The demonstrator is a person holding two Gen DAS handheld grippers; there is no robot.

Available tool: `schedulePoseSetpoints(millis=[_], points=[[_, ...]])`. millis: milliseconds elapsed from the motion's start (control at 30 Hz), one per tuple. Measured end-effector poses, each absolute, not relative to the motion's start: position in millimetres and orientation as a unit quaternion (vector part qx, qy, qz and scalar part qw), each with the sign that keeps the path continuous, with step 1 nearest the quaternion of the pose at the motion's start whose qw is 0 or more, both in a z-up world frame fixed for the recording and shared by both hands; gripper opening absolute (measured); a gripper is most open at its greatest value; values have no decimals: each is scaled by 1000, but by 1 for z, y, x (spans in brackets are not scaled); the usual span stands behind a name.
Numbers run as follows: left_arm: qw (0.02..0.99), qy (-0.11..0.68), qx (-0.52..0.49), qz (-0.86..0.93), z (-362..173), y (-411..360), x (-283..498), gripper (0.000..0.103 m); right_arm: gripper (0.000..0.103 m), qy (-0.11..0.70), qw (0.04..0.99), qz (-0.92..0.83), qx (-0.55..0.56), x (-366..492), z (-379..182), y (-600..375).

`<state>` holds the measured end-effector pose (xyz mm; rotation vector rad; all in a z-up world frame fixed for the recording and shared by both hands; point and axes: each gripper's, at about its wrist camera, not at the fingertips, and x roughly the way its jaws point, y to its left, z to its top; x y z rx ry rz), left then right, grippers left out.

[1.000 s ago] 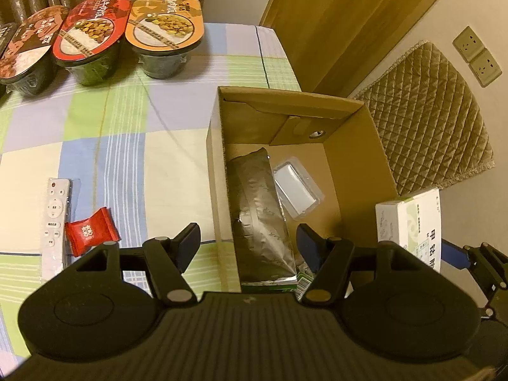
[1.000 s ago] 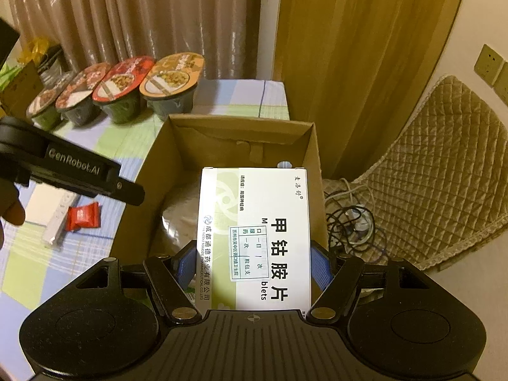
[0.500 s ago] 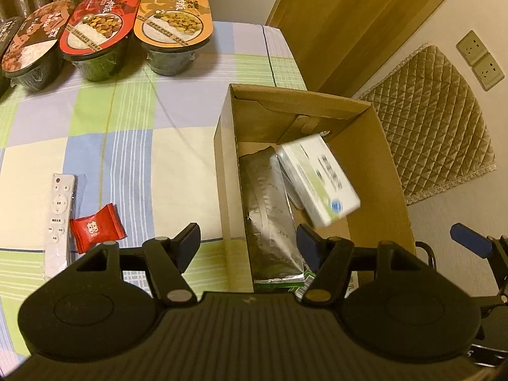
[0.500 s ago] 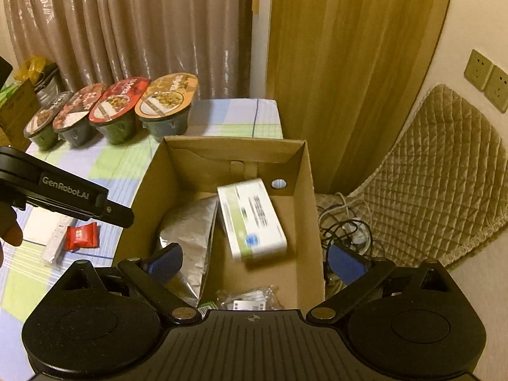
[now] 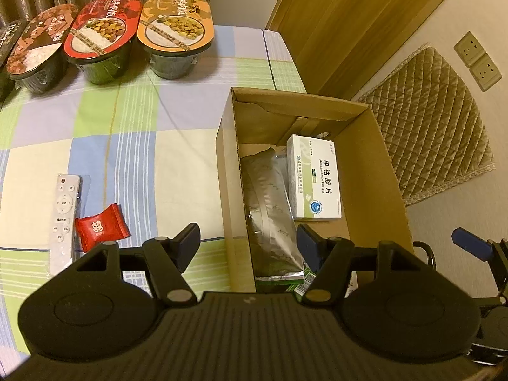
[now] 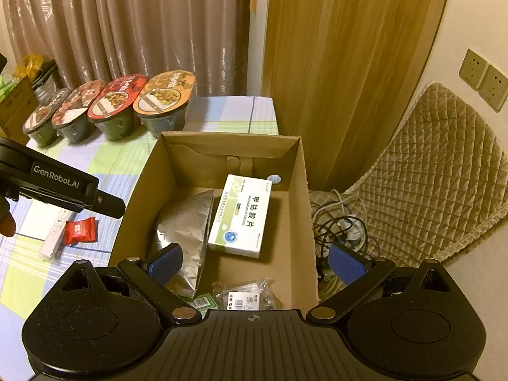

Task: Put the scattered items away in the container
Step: 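Lower the white tablet box into the box and open the right tool, then withdraw both tools from the box toward the remote and red candy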

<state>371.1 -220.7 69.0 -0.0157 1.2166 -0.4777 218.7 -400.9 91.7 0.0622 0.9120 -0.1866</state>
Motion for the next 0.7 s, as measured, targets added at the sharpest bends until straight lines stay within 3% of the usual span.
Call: schedulePoseSetpoints(millis=[400, 700], points=[[804, 553, -2, -217, 93, -195, 344, 64, 103, 432, 898, -82, 29, 197, 108, -381], [816, 538, 6, -210, 114, -163, 310, 73, 103, 423, 902, -74, 36, 175, 122, -361]])
